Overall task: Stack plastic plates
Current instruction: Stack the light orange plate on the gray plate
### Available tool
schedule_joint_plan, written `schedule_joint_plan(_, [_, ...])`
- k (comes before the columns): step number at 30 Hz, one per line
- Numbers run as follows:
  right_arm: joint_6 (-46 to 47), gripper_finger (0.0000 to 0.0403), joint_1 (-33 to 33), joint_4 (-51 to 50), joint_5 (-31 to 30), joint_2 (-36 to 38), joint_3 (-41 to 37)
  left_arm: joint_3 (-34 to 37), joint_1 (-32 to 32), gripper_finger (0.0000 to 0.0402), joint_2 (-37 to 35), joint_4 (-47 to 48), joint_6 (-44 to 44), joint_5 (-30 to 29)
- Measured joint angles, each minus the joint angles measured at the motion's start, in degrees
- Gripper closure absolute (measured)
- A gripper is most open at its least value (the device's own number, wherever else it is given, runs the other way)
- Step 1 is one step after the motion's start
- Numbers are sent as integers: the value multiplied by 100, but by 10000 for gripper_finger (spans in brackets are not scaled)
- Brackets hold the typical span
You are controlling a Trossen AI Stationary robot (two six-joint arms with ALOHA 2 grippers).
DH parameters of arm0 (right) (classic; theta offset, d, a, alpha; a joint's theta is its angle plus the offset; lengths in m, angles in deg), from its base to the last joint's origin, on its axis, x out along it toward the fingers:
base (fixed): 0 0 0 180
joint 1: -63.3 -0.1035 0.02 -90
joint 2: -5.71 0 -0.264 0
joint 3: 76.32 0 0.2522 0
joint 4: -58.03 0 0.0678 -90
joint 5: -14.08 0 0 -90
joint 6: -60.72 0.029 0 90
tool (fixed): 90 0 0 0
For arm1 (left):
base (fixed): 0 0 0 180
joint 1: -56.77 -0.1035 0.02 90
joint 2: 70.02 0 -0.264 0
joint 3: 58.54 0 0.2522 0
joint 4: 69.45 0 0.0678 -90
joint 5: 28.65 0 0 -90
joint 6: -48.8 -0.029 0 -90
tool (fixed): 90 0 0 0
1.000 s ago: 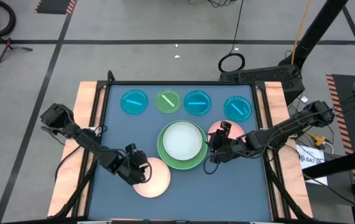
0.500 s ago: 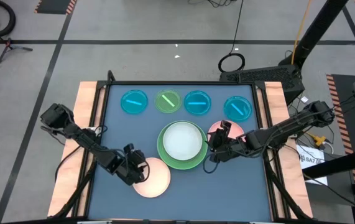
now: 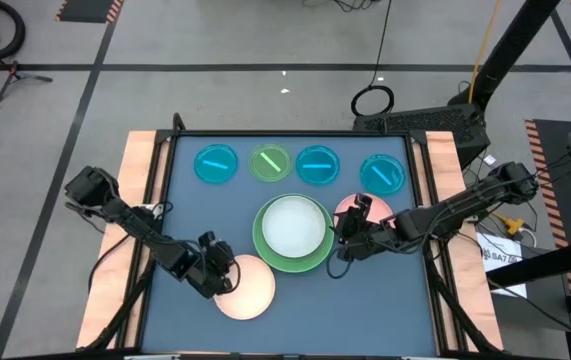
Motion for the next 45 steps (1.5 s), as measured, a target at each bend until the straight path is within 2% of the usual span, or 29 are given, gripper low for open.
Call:
schedule_joint_plan(4, [0,243,2,0,-2,0,0,-10,11,387,-2,-16,-76,-3])
schedule_joint_plan(9, [13,243,2,240,18,0,0,-317,30,391,-2,513,-315,-52])
schedule_joint_plan(13, [-38,243,0,712,35,0,0,-915,87,392,-2,1680,-623,-350])
schedule_joint_plan(19, [-255,243,1,1547,89,-19,0,-2056,259,393,-2,3604,-1176,-1144])
schedule_joint_plan(23, [-564,243,40,2437,349,-177,0,-2820,345,394,0,4750,-1374,-1598])
schedule_joint_plan(27, [-978,239,138,3455,820,-501,0,-3354,406,394,0,5459,-1633,-2139])
schedule_joint_plan(34, [-1314,217,430,5159,1022,-1059,0,-3647,255,394,0,5641,-2308,-3048])
schedule_joint_plan(39, [-1334,214,644,5788,1713,-1277,0,-3648,30,394,0,5629,-2460,-3411])
schedule_joint_plan(45, [-1332,219,813,6033,1716,-1442,0,-3648,-237,394,0,5548,-2517,-3663])
